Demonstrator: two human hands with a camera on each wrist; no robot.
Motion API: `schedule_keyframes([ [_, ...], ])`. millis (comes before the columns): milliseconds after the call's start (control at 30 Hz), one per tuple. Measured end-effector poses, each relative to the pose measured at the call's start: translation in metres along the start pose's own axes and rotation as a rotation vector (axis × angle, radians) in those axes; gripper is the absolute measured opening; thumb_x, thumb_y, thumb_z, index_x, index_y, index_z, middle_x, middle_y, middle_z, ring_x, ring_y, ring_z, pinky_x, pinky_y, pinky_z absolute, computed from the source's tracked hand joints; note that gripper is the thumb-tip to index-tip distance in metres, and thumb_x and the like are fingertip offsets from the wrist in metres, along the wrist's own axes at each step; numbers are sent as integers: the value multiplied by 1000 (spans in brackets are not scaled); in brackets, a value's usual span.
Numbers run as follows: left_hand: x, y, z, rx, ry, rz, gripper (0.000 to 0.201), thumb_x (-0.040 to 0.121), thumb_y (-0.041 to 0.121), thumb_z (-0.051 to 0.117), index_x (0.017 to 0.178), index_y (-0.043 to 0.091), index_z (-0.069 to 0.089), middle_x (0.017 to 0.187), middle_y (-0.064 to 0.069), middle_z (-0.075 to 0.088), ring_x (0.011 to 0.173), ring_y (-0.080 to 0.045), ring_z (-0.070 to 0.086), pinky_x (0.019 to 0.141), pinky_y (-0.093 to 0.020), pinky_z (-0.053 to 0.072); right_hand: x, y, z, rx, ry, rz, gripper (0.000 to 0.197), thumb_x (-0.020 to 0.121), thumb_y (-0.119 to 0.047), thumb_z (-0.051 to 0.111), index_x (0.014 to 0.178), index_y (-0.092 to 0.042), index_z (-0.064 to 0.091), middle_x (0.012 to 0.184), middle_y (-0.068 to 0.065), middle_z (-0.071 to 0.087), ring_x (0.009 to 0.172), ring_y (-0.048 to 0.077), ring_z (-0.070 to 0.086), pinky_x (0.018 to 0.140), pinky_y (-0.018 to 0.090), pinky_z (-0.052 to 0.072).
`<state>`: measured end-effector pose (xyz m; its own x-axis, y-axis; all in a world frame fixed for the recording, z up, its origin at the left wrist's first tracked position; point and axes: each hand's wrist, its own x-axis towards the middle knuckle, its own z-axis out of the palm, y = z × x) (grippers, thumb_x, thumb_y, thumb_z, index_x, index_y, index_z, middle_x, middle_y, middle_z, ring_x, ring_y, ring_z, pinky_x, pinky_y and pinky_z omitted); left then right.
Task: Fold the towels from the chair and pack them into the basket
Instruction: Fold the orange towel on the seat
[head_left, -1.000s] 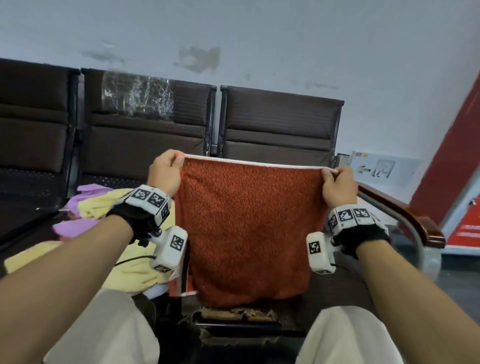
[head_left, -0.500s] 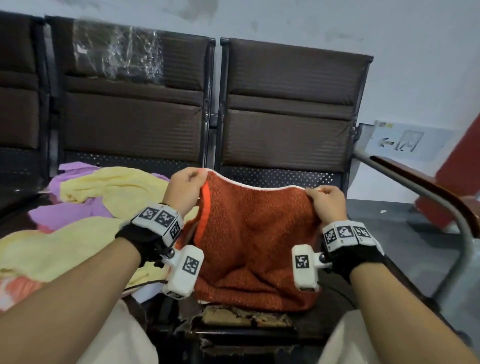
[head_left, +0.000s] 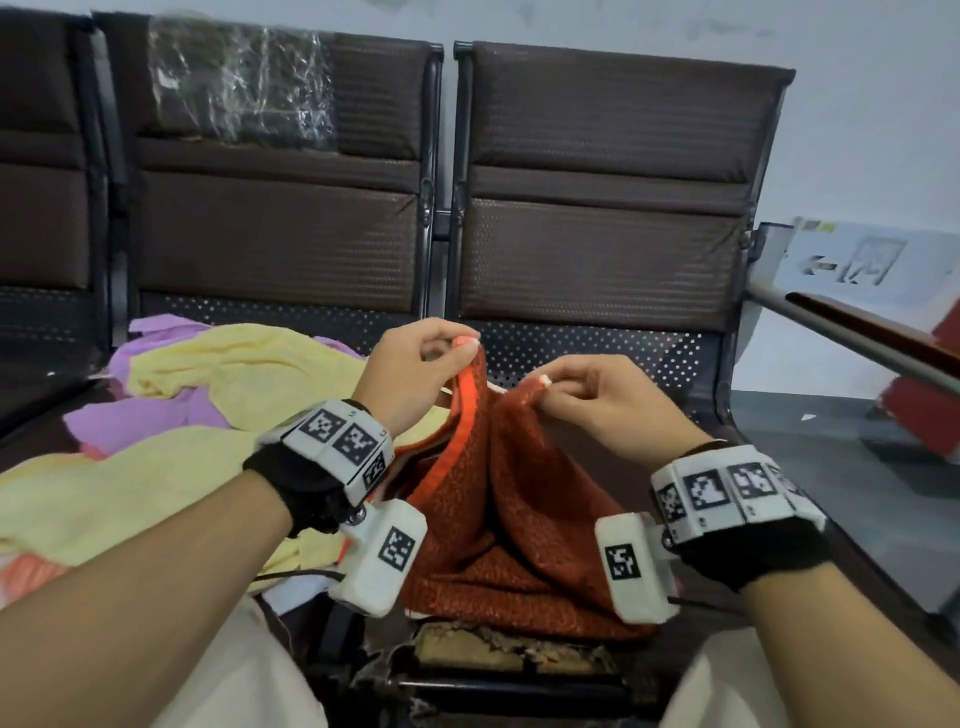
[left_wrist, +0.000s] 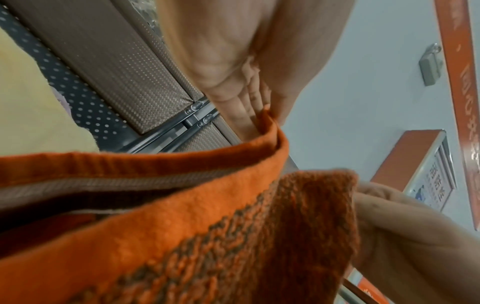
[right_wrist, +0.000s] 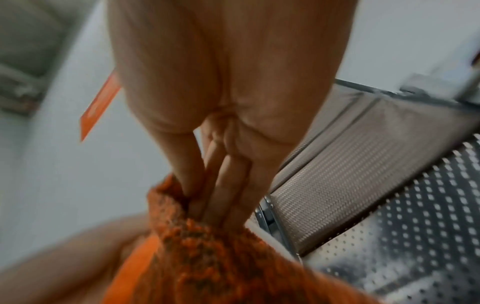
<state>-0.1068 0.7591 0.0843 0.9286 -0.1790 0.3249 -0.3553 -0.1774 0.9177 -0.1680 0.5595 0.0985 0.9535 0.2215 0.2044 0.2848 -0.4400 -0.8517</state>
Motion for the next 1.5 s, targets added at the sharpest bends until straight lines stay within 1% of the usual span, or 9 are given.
schedule_keyframes([
  [133,-10,5,4,13,-40,-5,14,89,18,63,100,16,71,86,-7,72,71,-13,68,52,-26,54,4,3,7,-389,234,-136,24,81,-14,69,69,-34,65,75,-16,65,73,-2,61,75,14,44],
  [367,-27,17,7,-62,-98,-94,16,92,17,58,100,14,71,88,-9,73,75,-17,67,66,-36,58,9,6,15,-162,358,-137,27,85,-36,63,63,-24,54,60,-11,61,59,4,55,62,28,43],
  [600,-38,25,13,-87,-156,-119,21,91,10,59,108,9,70,96,-17,72,84,-26,67,81,-51,53,10,7,20,-122,288,-189,18,75,-36,78,67,-23,68,65,-8,68,63,3,61,64,22,47],
  [767,-38,30,12,-209,-221,-228,23,95,12,51,108,8,69,91,-15,69,78,-23,64,73,-34,55,13,11,21,-168,338,-174,17,74,-35,79,65,-26,66,64,-14,66,62,-3,59,62,12,42],
  [967,-40,30,12,-169,-224,-192,19,92,9,55,102,9,71,92,-24,62,83,-30,53,82,-46,44,11,9,19,-182,307,-163,18,73,-36,79,66,-28,64,62,-17,64,59,-5,57,60,9,40],
  [1167,-34,29,-2,-74,-102,-141,21,89,5,53,86,13,72,80,-9,68,74,-20,59,61,-29,52,4,10,10,-412,53,-53,28,92,-42,56,69,-25,58,70,-9,62,69,7,58,68,24,40],
  [1267,-28,23,-16,-22,6,-145,29,88,6,46,75,17,69,73,-3,60,70,-18,51,61,-31,42,1,11,9,-808,-84,2,23,96,-37,51,81,-19,53,84,0,60,91,25,59,82,35,42],
  [1333,-27,20,-19,34,41,-120,31,89,6,41,71,17,64,67,4,55,65,-11,47,59,-27,36,-2,10,10,-772,-26,-6,15,92,-30,59,95,-16,55,89,1,62,95,26,59,86,37,44],
  [1500,-26,22,-11,53,109,-81,36,84,4,37,51,18,40,48,12,36,51,-7,33,58,-31,25,-4,-6,16,-638,227,-130,47,80,-21,74,122,-22,53,94,-7,61,96,18,58,89,36,47],
])
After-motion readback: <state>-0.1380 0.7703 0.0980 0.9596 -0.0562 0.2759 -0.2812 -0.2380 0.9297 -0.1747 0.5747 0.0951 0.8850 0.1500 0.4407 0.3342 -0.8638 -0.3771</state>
